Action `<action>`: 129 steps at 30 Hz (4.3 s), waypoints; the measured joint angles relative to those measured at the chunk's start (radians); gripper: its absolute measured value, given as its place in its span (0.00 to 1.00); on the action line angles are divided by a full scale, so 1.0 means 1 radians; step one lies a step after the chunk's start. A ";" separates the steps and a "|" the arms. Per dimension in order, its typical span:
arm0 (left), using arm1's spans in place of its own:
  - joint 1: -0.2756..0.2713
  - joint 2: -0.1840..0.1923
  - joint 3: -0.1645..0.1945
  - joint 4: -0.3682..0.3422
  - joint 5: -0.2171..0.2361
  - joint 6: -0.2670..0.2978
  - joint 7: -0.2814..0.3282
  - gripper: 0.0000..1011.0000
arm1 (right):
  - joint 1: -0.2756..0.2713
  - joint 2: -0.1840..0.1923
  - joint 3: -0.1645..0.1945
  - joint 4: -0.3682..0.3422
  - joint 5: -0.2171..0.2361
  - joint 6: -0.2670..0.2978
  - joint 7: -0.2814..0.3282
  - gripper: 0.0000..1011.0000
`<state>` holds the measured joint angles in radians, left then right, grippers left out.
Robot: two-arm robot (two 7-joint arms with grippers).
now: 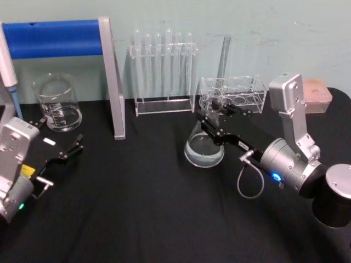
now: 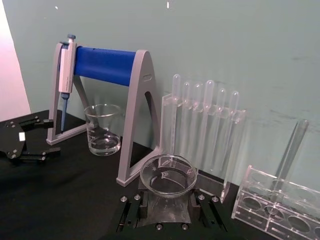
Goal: Grasp the erlenmeyer flask with one hand, shake it three times, then place it back.
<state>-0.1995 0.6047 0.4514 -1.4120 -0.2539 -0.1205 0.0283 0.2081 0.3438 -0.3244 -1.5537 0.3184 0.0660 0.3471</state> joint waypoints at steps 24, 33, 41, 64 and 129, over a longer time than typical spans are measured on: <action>0.000 0.000 0.000 0.000 0.000 0.000 0.000 0.99 | 0.012 -0.018 -0.037 0.058 -0.015 0.007 0.013 0.44; 0.000 0.000 0.000 0.000 0.000 0.000 0.000 0.99 | 0.012 -0.021 -0.045 0.071 -0.022 0.014 0.012 0.44; 0.000 0.000 0.000 0.000 0.000 0.000 0.000 0.99 | 0.010 -0.024 -0.048 0.076 -0.025 0.020 0.011 0.44; 0.000 0.000 0.000 0.000 0.000 0.000 0.000 0.99 | 0.008 -0.023 -0.051 0.077 -0.033 0.024 0.010 0.44; 0.000 0.000 0.000 0.000 0.000 0.000 0.000 0.99 | -0.176 0.143 0.078 -0.069 0.050 -0.038 0.022 0.99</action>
<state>-0.1995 0.6047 0.4514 -1.4120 -0.2539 -0.1205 0.0283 0.0322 0.4866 -0.2462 -1.6223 0.3680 0.0282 0.3689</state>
